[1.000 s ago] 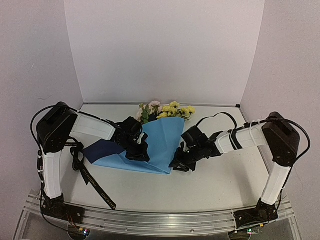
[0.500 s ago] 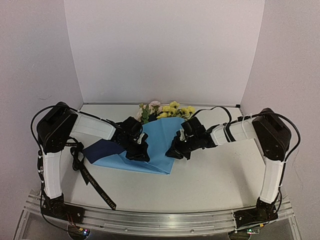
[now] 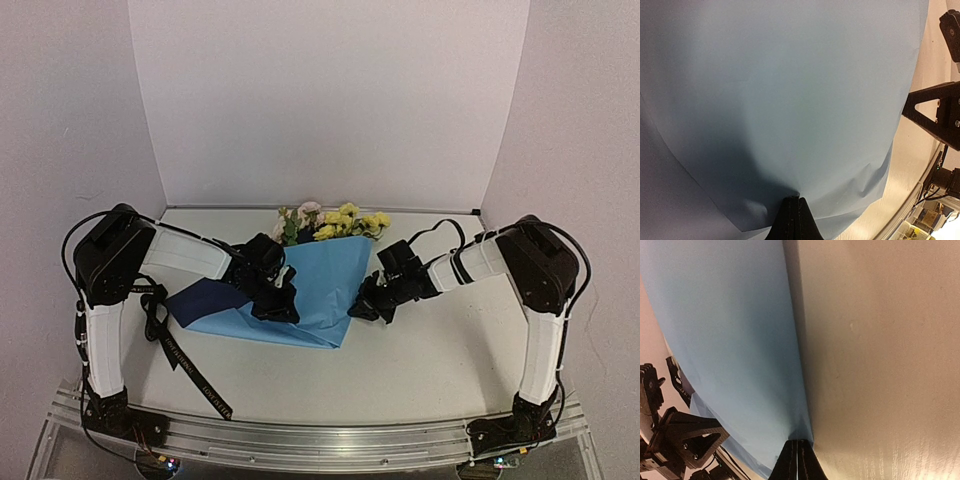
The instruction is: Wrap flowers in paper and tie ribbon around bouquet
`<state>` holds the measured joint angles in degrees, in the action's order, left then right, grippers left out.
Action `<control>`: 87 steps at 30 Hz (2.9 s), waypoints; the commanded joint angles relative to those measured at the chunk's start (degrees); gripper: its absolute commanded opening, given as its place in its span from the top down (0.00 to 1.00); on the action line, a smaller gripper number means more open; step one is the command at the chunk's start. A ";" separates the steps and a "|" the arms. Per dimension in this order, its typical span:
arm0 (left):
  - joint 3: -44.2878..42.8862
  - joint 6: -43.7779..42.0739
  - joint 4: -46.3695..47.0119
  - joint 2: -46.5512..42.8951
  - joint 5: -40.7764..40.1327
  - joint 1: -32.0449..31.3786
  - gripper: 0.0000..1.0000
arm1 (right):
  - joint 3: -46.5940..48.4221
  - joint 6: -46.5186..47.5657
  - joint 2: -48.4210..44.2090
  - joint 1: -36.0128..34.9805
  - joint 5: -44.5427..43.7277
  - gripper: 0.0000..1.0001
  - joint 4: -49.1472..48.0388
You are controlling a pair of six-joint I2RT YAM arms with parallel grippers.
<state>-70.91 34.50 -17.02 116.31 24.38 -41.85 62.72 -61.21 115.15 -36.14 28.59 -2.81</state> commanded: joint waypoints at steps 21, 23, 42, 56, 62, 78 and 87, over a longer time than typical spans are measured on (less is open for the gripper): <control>1.02 -1.03 -6.01 2.59 -2.99 0.10 1.00 | 15.55 -10.56 9.19 6.84 -2.76 0.98 5.98; 0.85 -1.07 -6.05 2.58 -2.86 0.10 1.00 | 17.61 -11.23 10.07 7.03 -3.43 0.99 8.24; 0.95 -1.86 -6.28 1.87 -2.42 0.10 1.00 | 29.71 -19.64 17.41 12.63 -6.42 1.00 13.08; 0.66 -2.28 -6.49 1.89 -2.26 0.10 1.00 | 45.06 -24.41 26.35 14.95 -6.52 1.00 16.40; 0.20 -2.34 -6.62 1.68 -2.36 0.08 1.00 | 51.64 -22.83 27.98 16.03 -6.88 1.00 17.98; -2.14 1.05 -3.50 -0.51 -3.01 0.10 1.00 | 37.75 9.98 -0.65 8.54 -8.62 0.80 27.21; -1.93 2.24 -3.49 -4.03 -4.22 0.22 0.97 | 28.27 14.46 -2.63 -0.95 -4.18 0.82 22.61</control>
<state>-71.68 36.04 -18.72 115.80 22.31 -41.85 93.99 -50.37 111.21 -35.04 22.26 20.66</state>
